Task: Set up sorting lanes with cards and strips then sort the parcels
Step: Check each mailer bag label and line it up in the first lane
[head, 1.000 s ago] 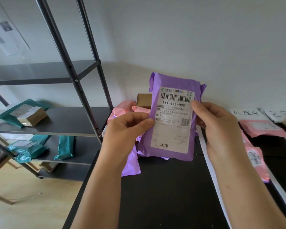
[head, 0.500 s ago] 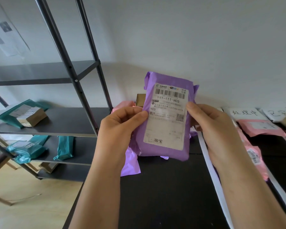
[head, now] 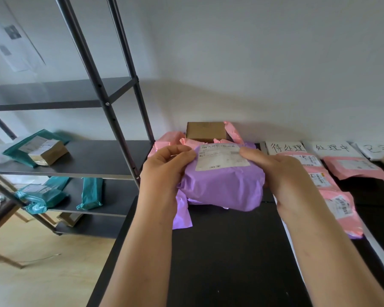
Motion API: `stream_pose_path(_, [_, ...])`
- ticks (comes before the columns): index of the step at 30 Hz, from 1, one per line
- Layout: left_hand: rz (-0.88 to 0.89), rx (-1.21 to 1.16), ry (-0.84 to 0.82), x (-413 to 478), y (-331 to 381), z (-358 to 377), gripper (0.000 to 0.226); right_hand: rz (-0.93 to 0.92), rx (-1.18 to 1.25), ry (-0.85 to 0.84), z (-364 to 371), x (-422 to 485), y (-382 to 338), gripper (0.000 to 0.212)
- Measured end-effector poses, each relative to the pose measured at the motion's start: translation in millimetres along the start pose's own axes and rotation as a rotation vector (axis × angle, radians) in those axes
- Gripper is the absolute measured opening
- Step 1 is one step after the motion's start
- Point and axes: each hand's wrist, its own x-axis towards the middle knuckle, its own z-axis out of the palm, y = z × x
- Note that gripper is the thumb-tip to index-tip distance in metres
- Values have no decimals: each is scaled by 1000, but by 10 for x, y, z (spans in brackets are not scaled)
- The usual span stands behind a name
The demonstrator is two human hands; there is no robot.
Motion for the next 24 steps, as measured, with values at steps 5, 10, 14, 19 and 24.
stream_pose_path(5, [-19,13,-30,-14,-32,-15,24,57,49,16,-15,65,117,24])
stream_pose_path(10, [7,85,-11,-27,-37,-27,22,47,-44,0,-35,88,124,38])
stream_pose_path(14, [91,186,0,-41,-54,-8,4,-56,-54,-147,-98,21,105,27])
stream_pose_path(19, [148,252,47,-48,-64,24,7,-183,-121,-199,-161,-1,118,10])
stream_pose_path(24, [258,261,-20,-99,-49,46,13,-229,-194,-238,-200,12,176,10])
